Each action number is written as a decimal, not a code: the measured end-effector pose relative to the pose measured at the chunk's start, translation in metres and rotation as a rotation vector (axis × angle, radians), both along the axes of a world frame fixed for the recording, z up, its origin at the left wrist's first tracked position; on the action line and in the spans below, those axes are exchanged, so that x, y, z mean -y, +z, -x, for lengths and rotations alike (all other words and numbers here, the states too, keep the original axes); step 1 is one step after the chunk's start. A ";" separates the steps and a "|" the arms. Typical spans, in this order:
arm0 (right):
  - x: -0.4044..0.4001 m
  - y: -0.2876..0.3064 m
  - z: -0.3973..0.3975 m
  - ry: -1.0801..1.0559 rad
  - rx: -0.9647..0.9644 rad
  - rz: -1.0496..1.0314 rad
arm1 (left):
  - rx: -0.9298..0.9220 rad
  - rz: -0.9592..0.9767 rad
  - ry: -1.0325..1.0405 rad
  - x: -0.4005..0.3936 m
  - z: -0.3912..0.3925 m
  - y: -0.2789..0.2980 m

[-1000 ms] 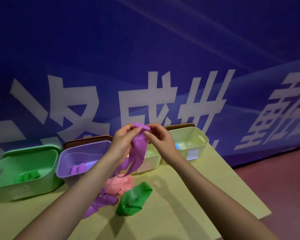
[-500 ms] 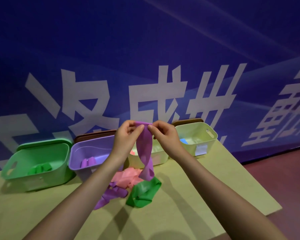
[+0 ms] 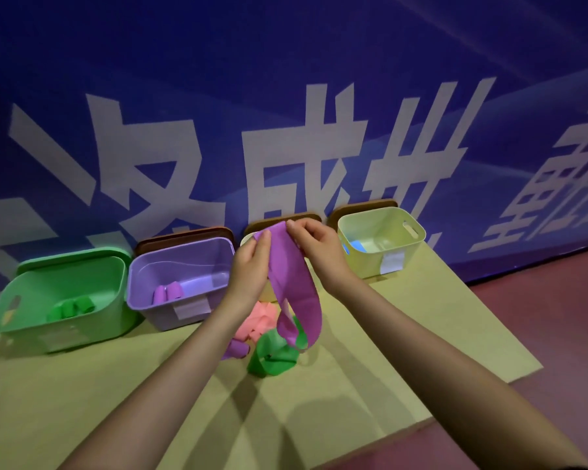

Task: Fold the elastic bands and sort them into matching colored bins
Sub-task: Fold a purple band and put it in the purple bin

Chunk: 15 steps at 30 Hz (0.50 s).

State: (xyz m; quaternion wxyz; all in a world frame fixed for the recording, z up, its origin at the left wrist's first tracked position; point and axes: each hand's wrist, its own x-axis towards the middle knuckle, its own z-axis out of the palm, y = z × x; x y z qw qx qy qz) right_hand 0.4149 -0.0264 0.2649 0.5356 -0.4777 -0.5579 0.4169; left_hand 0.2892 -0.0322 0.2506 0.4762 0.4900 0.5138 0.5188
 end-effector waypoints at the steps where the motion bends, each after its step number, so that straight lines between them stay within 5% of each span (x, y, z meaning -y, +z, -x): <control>1: -0.001 -0.009 0.000 0.000 -0.013 0.045 | 0.008 0.015 0.027 -0.003 -0.002 -0.006; 11: -0.011 -0.150 -0.029 0.210 0.041 0.325 | 0.139 0.088 0.220 -0.035 -0.036 -0.081; 15: -0.019 -0.210 -0.041 0.187 0.258 0.324 | 0.247 0.031 0.201 -0.048 -0.034 -0.133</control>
